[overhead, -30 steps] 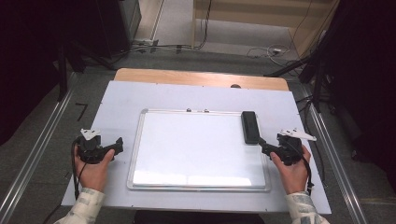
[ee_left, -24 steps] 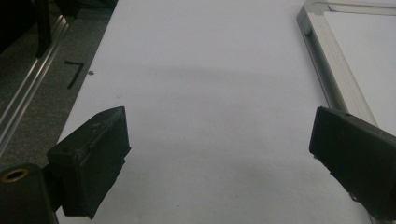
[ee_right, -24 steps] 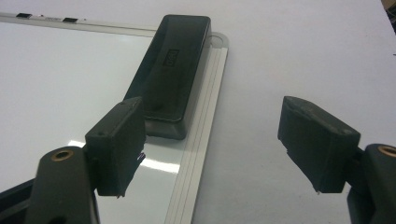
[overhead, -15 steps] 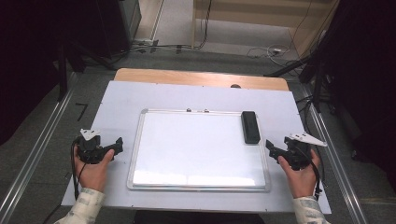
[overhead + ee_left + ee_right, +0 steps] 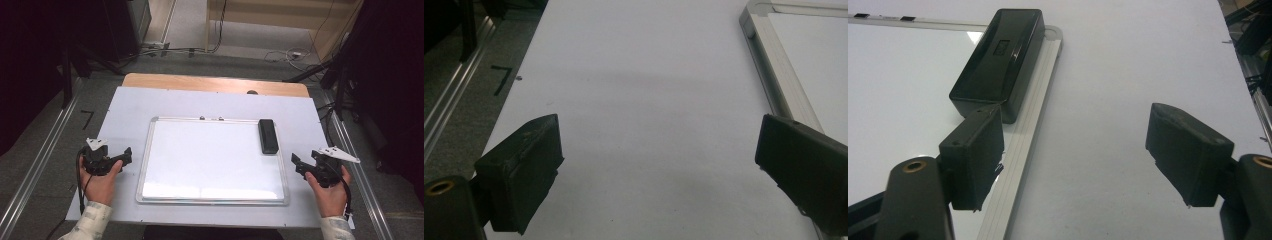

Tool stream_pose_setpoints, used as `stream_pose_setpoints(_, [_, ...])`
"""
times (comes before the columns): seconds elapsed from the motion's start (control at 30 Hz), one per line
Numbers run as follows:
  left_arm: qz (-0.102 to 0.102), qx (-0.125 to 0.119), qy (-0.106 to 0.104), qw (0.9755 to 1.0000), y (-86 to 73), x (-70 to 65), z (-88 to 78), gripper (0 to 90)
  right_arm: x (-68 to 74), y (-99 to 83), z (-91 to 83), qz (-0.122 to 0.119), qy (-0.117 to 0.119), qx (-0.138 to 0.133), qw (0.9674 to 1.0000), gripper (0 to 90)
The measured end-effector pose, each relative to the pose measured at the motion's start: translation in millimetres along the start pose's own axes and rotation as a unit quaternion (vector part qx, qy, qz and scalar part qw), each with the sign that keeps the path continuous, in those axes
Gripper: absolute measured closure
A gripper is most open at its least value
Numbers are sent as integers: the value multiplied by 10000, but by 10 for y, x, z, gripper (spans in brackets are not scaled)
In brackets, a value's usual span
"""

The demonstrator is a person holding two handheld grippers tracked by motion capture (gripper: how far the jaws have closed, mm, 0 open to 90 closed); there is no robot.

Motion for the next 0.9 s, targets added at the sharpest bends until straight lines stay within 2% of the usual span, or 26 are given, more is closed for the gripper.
stream_pose_setpoints(0.37, [-6,-4,3,10000,-1,2,0,52,-40,-4,-80,-33,-2,-32,10000,219])
stream_pose_setpoints(0.9, [-8,5,-14,10000,-7,-7,4,52,-286,-65,-181,68,-281,-27,9996,219])
Point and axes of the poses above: each handheld gripper's, and its own axes: z roughly forward along the jaws, y roughly out of its top, x roughly to its left, the point moved 8 cm from there along z, roughly forward along the jaws, and after that the axes turned 14 degrees about -x, right-handed, at the moved point
